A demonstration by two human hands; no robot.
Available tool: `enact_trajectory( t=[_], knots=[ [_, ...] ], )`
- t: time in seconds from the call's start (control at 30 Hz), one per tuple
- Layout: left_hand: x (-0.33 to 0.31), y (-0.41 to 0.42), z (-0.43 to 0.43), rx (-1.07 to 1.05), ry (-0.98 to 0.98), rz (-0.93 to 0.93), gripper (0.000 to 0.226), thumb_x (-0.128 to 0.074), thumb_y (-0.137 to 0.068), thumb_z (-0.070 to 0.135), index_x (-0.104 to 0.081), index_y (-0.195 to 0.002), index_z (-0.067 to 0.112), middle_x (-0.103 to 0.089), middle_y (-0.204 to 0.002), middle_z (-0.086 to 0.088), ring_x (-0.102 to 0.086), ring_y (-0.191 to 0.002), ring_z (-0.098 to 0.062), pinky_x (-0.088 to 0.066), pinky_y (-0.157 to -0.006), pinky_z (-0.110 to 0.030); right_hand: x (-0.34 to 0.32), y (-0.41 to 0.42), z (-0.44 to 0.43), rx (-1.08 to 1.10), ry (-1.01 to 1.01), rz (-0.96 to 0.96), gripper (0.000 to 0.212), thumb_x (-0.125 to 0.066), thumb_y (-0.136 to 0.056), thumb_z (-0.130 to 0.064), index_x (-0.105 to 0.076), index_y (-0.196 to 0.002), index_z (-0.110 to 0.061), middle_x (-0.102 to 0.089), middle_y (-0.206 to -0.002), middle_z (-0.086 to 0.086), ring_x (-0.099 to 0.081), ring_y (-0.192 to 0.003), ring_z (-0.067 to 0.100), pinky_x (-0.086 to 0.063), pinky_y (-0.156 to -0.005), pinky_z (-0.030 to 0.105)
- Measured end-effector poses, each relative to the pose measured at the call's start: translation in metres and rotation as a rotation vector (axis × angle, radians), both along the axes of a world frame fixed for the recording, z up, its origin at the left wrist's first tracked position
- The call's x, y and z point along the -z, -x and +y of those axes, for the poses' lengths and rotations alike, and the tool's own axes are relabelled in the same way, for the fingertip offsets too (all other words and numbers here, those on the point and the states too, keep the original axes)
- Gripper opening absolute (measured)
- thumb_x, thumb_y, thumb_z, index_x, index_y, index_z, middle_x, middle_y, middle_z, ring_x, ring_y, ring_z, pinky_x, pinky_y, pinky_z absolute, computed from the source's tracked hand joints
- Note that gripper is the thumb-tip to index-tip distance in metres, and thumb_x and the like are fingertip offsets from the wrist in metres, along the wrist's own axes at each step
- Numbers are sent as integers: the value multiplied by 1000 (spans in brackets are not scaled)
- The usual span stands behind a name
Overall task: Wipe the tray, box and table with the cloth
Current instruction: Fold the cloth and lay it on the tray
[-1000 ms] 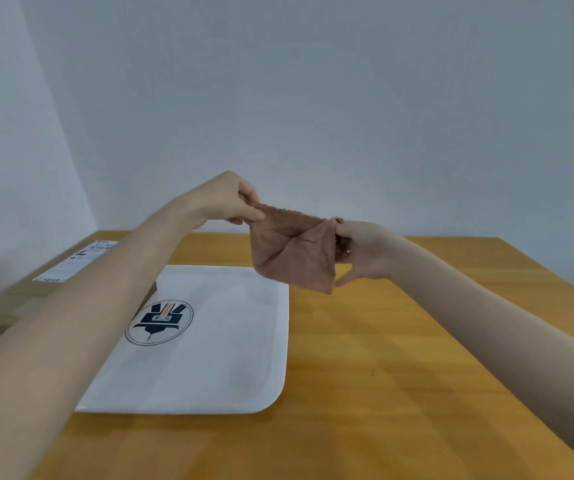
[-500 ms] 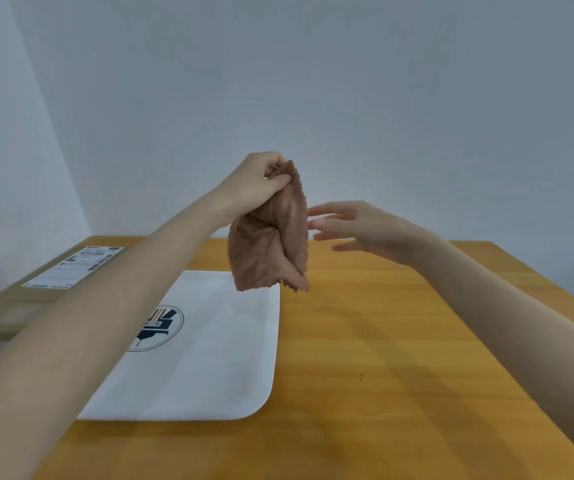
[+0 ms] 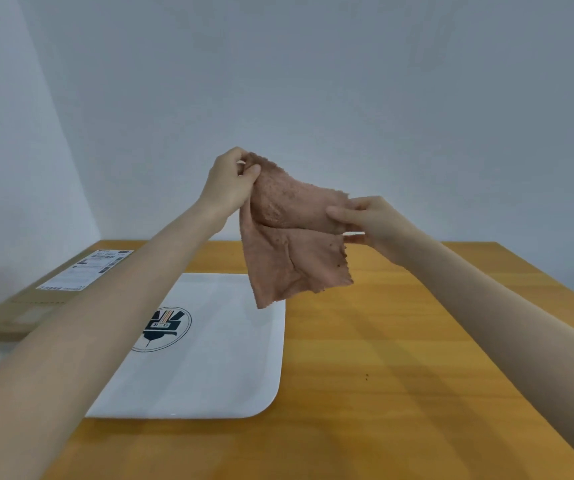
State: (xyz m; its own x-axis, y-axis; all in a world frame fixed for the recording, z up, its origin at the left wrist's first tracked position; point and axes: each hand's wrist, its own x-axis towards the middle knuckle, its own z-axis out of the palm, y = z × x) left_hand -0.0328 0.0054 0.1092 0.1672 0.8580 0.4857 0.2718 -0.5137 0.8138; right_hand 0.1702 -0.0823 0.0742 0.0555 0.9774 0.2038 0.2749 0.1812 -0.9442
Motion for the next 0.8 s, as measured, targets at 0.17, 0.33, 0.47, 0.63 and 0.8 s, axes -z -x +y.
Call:
enact_trajectory(
  t=[0.17, 0.33, 0.47, 0.63, 0.8],
  knots=[
    [14, -1, -10, 115, 248, 141, 14, -35, -102, 24, -42, -104, 12, -58, -85, -6, -64, -66, -22, -56, -61, -34, -12, 3, 5, 102, 25, 122, 25, -43, -98, -28, -54, -82, -11, -46, -65, 7, -44, -59, 21, -38, -64, 32],
    [20, -2, -11, 98, 212, 202, 19, -35, -102, 27, -45, -107, 12, -58, -86, -3, -62, -65, -18, -53, -56, -29, -8, 6, 5, 250, -28, -198, 40, -30, -102, -35, -51, -111, -2, -60, -107, 27, -62, -91, 40, -55, -79, 49],
    [23, -4, -11, 215, 493, 17, 23, -40, -101, 27, -56, -95, 13, -57, -81, -1, -55, -64, -14, -50, -49, -19, -10, -1, 7, 155, 148, 236, 34, -38, -101, -32, -57, -104, -4, -65, -104, 15, -65, -89, 26, -57, -71, 35],
    [41, -6, -22, 462, 863, -459, 37, -55, -93, 33, -42, -113, 5, -59, -73, -8, -64, -48, -15, -53, -47, -21, -16, -10, 0, -107, 340, 718, 21, -63, -82, -23, -57, -96, -8, -56, -82, 3, -59, -74, 18, -51, -68, 26],
    [70, -19, -27, 625, 936, -389, 53, -53, -90, 46, -46, -124, 6, -70, -90, -10, -69, -86, -23, -55, -83, -33, -18, -7, 2, -286, 275, 718, 25, -61, -82, -17, -58, -104, -6, -65, -94, 9, -65, -89, 23, -53, -82, 33]
  ],
)
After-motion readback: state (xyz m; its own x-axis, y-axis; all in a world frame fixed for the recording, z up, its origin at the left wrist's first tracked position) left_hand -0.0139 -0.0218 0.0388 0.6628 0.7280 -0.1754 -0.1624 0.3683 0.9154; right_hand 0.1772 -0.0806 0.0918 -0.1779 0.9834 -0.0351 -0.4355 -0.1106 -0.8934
